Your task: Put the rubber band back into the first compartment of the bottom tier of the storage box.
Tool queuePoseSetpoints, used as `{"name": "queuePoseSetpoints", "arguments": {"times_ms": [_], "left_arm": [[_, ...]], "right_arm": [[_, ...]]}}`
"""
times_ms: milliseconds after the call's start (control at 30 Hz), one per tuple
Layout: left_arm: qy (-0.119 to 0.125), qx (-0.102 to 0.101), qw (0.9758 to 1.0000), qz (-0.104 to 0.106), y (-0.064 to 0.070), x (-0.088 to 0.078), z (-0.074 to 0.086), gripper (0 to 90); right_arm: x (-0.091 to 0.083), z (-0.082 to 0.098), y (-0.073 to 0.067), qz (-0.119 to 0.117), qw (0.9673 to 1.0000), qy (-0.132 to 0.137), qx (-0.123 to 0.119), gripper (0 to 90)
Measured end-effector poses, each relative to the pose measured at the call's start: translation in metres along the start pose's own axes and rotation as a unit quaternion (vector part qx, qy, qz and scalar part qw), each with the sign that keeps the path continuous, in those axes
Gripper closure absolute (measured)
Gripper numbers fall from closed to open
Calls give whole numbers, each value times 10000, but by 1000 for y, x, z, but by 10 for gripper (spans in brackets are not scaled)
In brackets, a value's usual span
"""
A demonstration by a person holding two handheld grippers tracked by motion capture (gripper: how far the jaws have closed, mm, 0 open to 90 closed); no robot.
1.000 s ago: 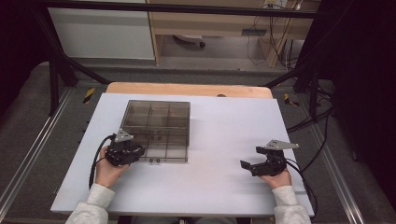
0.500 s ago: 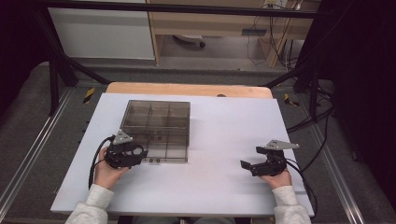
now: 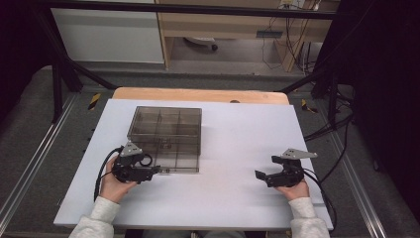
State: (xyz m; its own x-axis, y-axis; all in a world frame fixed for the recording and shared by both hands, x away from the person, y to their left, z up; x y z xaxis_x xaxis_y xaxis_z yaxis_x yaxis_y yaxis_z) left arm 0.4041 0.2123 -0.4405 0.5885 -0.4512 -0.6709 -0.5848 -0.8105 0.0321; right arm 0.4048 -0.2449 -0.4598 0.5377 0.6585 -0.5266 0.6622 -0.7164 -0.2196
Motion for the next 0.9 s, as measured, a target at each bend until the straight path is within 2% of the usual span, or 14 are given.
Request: {"name": "queuePoseSetpoints", "arguments": {"times_ms": [367, 900], "left_arm": [[-26, 100, 9999, 97, 4, -3, 4, 75], [-73, 197, 9996, 166, 9, -7, 10, 22]], "right_arm": [[0, 0, 0, 3, 10000, -3, 12, 2], [1, 0, 0, -6, 10000, -5, 9, 2]]}}
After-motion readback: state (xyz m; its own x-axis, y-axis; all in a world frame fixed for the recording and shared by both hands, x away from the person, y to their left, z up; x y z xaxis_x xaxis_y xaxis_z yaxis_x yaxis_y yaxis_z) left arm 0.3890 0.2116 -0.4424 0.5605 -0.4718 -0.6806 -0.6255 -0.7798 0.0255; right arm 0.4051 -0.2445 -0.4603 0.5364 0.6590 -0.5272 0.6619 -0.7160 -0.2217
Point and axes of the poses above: each handheld gripper's, and its own axes: x roughly forward along the jaws, z roughly out of its underside, y roughly to its right, the point moved 4 cm from there along x, roughly forward along the jaws, and after that the axes turned 2 degrees about -z, right-handed, at the moved point
